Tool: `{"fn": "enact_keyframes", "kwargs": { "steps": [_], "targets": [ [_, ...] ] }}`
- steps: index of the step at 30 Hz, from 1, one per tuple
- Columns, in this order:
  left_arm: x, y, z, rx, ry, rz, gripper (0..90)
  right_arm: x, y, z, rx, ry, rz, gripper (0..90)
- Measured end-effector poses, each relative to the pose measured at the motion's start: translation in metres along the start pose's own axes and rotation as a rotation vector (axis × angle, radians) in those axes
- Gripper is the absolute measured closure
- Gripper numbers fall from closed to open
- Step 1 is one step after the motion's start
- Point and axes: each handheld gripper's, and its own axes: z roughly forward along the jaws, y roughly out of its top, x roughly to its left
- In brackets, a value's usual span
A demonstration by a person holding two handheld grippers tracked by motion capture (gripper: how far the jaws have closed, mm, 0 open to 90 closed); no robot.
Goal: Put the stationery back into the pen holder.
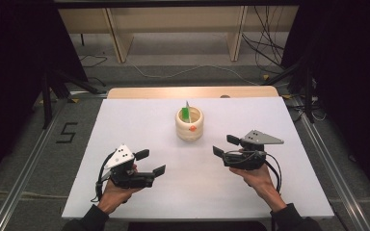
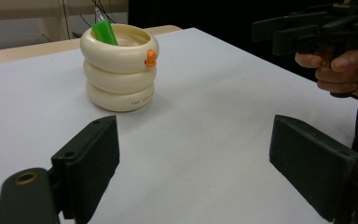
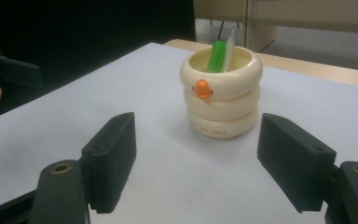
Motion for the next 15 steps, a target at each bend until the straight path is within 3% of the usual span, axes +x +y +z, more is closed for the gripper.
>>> {"fn": "enact_keyframes", "kwargs": {
  "steps": [15],
  "targets": [
    [-0.001, -0.001, -0.002, 0.001, 0.005, 0.009, 15.6, 0.002, -0.023, -0.028, 0.002, -0.015, -0.014, 27.9]
  ]
}}
